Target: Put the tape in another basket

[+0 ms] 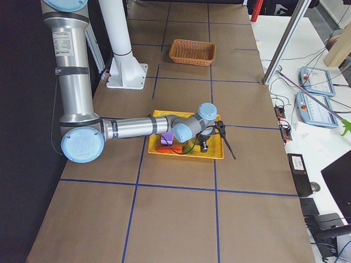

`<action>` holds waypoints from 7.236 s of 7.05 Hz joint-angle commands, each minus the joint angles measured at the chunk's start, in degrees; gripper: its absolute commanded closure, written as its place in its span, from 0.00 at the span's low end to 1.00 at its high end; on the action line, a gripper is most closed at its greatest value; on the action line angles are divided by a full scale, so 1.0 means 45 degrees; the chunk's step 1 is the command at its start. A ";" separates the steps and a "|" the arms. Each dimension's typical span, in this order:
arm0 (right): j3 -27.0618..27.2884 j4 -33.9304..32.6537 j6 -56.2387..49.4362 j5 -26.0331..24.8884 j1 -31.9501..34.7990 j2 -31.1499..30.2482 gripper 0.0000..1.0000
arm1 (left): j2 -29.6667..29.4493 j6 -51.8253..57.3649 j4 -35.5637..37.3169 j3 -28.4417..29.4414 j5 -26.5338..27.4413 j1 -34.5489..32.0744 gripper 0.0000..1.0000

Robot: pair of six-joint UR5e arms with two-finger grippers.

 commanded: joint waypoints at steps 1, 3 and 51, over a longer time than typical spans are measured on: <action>-0.0044 -0.0017 -0.0008 -0.0541 -0.0269 -0.0030 0.71 | -0.0024 0.0000 0.0076 0.0014 -0.0602 0.0000 0.00; 0.0130 0.0002 -0.0028 -0.0369 -0.0251 -0.0089 1.00 | -0.0238 -0.0078 0.0096 -0.0006 -0.1370 0.0000 0.00; 0.2768 1.0322 1.5630 0.3357 0.1228 0.0263 0.00 | -0.5024 -1.9239 -0.2139 -0.3425 0.7921 1.3333 1.00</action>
